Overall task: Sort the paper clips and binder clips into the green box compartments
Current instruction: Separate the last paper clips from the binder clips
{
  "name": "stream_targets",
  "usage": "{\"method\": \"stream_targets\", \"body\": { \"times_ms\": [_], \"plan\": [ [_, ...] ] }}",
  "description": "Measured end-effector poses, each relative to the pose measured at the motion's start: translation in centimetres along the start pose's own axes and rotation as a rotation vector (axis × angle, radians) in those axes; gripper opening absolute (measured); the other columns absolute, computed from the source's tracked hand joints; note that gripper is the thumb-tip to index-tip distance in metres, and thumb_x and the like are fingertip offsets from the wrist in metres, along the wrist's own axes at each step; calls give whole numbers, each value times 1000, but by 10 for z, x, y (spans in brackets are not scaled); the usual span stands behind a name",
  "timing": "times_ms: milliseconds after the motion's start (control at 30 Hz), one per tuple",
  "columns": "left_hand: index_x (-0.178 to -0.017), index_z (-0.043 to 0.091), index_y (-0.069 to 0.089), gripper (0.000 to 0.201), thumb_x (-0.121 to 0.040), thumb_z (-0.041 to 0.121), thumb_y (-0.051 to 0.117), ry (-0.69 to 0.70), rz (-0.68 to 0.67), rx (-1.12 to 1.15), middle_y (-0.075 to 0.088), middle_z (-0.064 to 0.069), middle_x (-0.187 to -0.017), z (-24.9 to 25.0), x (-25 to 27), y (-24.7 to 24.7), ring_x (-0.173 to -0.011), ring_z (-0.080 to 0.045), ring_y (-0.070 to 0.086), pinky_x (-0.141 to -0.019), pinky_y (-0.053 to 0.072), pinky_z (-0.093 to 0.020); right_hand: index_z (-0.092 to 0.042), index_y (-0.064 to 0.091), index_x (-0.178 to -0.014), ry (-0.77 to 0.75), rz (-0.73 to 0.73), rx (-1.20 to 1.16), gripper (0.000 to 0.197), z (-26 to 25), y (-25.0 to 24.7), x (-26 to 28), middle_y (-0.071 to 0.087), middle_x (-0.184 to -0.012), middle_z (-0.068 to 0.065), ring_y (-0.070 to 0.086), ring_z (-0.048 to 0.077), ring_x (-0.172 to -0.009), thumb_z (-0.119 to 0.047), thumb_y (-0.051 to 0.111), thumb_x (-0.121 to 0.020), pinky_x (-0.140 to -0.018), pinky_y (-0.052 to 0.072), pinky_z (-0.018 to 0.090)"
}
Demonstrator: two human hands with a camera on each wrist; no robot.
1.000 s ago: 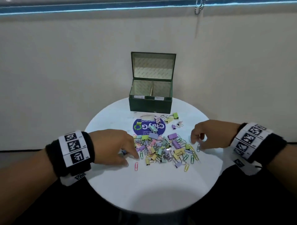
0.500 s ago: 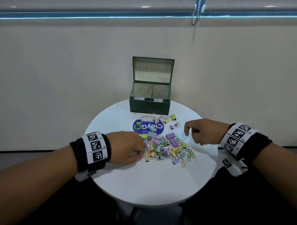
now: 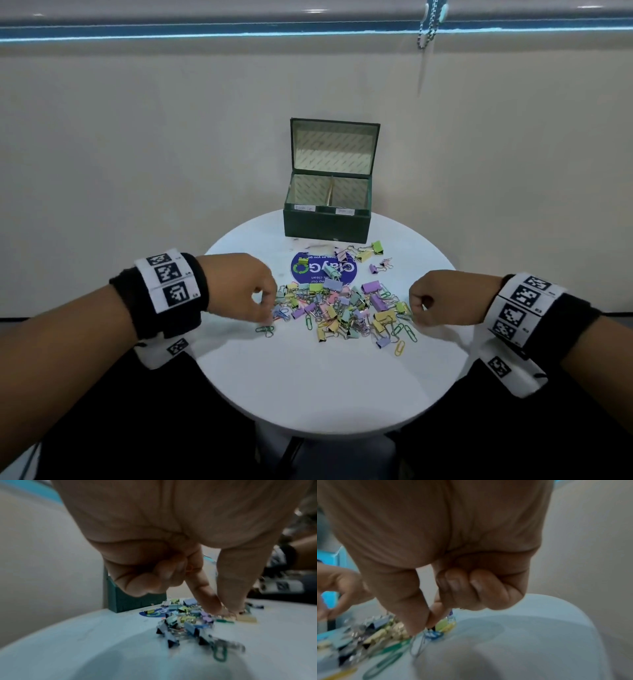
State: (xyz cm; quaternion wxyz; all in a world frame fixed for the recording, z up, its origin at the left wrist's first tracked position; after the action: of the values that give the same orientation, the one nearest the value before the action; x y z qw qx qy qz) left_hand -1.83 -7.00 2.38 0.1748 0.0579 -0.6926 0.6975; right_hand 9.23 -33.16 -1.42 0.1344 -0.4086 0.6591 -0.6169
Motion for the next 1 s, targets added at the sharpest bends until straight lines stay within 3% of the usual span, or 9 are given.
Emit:
{"method": "stream_targets", "body": {
  "times_ms": [100,167,233,400,533,700,800,867,1000],
  "plan": [
    [-89,33,71,27,-81,58,63,-85,-60,-174,57,16,-84,1,4,11,-85,-6,56,-74,45,-25,-18,50,-69,7,15,-284,22,2,-12,-3,42,-59,-11,35,6,-53,-16,65,-85,-55,33,21],
    [-101,36,70,29,-83,57,61,-104,-45,-218,54,15,-89,2,3,15,-94,-11,57,-77,43,-26,-16,43,-66,6,-1,-724,21,1,-16,-5,36,-60,-4,29,15,-56,-11,61,-77,-52,25,28],
    [-107,37,68,29,-85,55,60,-95,-29,-207,53,15,-96,2,3,19,-101,-14,57,-83,45,-28,-15,40,-65,-8,36,-1089,15,-1,-23,-8,34,-61,2,27,18,-55,-6,52,-68,-49,21,27],
    [-103,38,69,19,-89,46,59,-39,32,-136,61,14,-104,5,0,23,-101,-13,58,-89,47,-28,-15,43,-68,-76,154,-1554,16,2,-37,-19,56,-74,9,33,15,-53,-1,49,-67,-45,24,22],
    [-98,36,64,16,-88,41,53,-16,29,-148,62,14,-106,4,-3,29,-98,-13,59,-89,49,-32,-15,34,-67,-60,255,-1642,29,10,-45,-32,49,-77,12,33,14,-55,4,56,-69,-43,24,21],
    [-94,29,64,16,-87,34,50,-18,-26,-116,64,11,-100,-1,-10,31,-92,-14,60,-85,51,-31,-16,33,-58,3,405,-1633,44,18,-59,-45,39,-56,1,30,14,-51,14,47,-86,-40,22,20],
    [-90,28,62,14,-86,35,51,-29,-49,-85,64,12,-97,-10,-14,29,-89,-12,59,-85,51,-32,-17,35,-60,79,492,-1548,42,25,-71,-54,37,-55,1,31,14,-50,14,47,-85,-41,21,22],
    [-88,29,61,11,-87,35,52,-48,-68,-40,61,14,-93,-17,-16,23,-86,-8,56,-83,49,-26,-16,38,-62,115,508,-1471,38,27,-81,-62,38,-57,2,32,15,-50,13,49,-84,-42,23,22],
    [-88,26,63,11,-91,31,54,-84,18,92,56,14,-78,-31,-28,-13,-73,-3,50,-72,41,-19,-15,44,-69,150,500,-1318,31,17,-105,-81,45,-58,3,37,14,-51,10,54,-84,-45,30,24]
  ]
}}
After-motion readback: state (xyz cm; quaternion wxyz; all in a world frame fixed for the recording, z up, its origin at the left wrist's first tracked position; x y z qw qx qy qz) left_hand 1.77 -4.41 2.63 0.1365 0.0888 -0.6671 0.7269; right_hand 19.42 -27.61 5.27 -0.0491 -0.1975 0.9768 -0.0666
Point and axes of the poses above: each hand's wrist, its own x-axis away from the middle knuckle, its own y-axis out of the palm, z = x × y, the point moved 7 cm from there along -x, towards the middle knuckle
